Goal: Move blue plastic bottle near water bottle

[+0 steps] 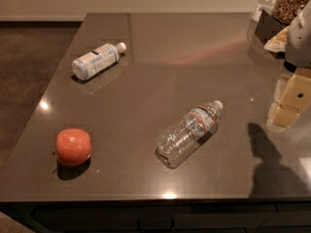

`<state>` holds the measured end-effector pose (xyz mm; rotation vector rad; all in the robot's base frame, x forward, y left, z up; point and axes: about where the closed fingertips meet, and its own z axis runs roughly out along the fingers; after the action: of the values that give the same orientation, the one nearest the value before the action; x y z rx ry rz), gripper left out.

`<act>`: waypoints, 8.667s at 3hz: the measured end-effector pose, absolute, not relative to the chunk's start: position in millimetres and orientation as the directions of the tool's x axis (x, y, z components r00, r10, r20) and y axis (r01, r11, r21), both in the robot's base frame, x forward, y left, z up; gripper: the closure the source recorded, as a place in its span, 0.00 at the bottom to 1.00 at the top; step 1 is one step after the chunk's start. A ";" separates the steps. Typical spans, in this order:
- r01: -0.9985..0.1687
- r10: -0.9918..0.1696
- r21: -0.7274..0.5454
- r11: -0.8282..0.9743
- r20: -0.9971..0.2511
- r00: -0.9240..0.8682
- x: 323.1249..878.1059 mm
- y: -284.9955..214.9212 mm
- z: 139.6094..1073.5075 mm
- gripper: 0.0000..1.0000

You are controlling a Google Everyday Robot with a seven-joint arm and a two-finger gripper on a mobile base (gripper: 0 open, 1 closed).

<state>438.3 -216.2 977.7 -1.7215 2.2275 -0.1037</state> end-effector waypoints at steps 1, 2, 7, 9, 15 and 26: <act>-0.929 -0.953 -0.252 0.270 -0.208 -0.220 438.3 -216.2 977.8 0.00; -0.930 -0.955 -0.261 0.258 -0.212 -0.206 442.6 -212.5 980.2 0.00; -0.902 -0.926 -0.347 -0.258 -0.179 0.333 594.6 -48.8 959.5 0.00; -0.795 -0.855 -0.431 -0.427 -0.093 0.510 619.6 12.9 957.7 0.00; -0.547 -0.609 -0.309 -0.778 0.156 0.778 674.9 91.0 935.3 0.00; -0.522 -0.561 -0.211 -0.826 0.229 0.795 712.1 173.2 877.1 0.88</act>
Offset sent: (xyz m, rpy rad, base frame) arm 0.0120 0.0091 0.0011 0.0044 -0.0065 0.0384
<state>712.1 173.2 877.1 -2.8460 0.8630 -0.4279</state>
